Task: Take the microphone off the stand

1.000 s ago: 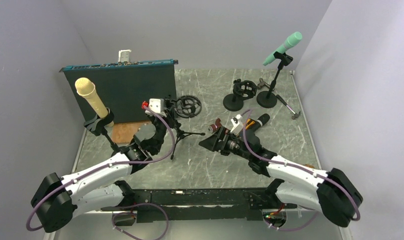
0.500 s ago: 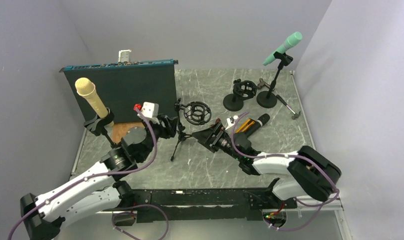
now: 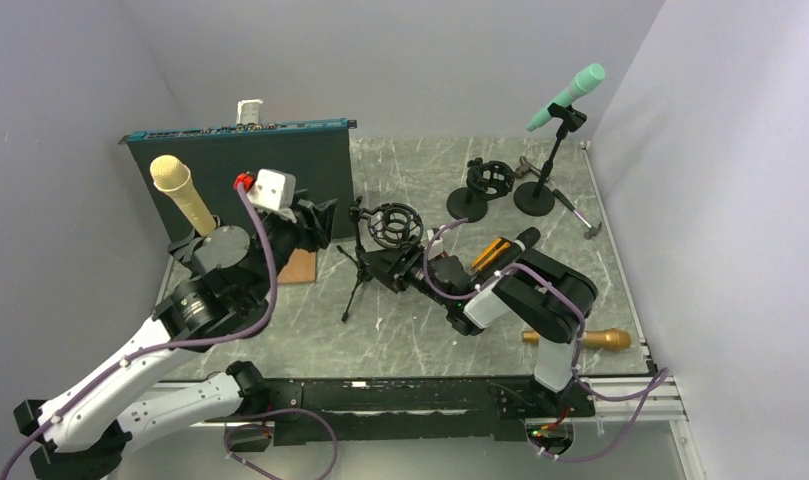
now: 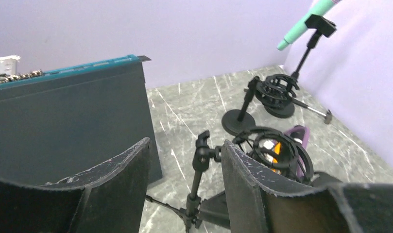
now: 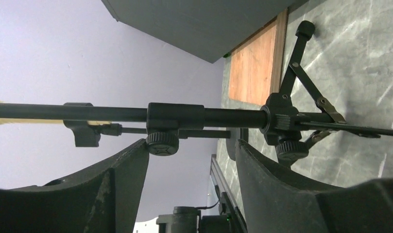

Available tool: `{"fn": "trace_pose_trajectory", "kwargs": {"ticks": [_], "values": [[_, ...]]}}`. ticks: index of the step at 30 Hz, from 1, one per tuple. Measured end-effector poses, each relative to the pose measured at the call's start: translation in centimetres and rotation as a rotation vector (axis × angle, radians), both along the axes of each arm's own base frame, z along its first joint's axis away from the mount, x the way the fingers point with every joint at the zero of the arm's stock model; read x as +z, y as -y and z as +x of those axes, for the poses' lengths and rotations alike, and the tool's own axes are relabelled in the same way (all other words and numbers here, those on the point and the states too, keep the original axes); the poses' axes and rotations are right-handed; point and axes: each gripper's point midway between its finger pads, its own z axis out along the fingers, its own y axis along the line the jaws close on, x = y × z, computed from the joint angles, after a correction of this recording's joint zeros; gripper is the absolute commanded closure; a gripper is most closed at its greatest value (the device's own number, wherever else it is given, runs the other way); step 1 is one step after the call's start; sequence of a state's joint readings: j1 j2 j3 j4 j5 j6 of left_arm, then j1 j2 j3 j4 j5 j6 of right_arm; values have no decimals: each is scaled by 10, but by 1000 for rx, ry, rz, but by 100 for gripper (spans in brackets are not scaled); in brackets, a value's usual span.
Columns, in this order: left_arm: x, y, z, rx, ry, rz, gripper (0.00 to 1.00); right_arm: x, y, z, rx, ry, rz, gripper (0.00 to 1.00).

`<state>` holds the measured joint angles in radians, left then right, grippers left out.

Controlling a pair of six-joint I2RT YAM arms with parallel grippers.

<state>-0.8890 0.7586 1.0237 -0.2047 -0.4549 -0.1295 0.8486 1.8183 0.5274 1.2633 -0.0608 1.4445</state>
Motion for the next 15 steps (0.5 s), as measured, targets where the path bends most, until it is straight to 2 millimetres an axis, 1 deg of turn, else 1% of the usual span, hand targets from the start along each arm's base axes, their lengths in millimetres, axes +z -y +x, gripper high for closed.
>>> {"fn": "trace_pose_trajectory", "kwargs": {"ticks": [2, 4, 7, 9, 12, 14, 15], "values": [[6, 2, 9, 34, 11, 16, 42, -1, -3, 1, 3, 6, 19, 37], [5, 5, 16, 51, 14, 37, 42, 0, -5, 1, 2, 15, 42, 39], [-6, 12, 26, 65, 8, 77, 42, 2, -6, 2, 0, 21, 57, 43], [-16, 11, 30, 78, 4, 97, 42, 3, -7, 2, 0, 25, 60, 45], [-28, 3, 31, 98, 0, 117, 42, 5, -8, 3, -1, 38, 59, 54], [-34, -6, 30, 120, 1, 120, 41, 8, -9, 3, -2, 55, 58, 64], [-35, -9, 29, 127, 3, 118, 41, 10, -9, 4, -3, 65, 56, 67]]}}
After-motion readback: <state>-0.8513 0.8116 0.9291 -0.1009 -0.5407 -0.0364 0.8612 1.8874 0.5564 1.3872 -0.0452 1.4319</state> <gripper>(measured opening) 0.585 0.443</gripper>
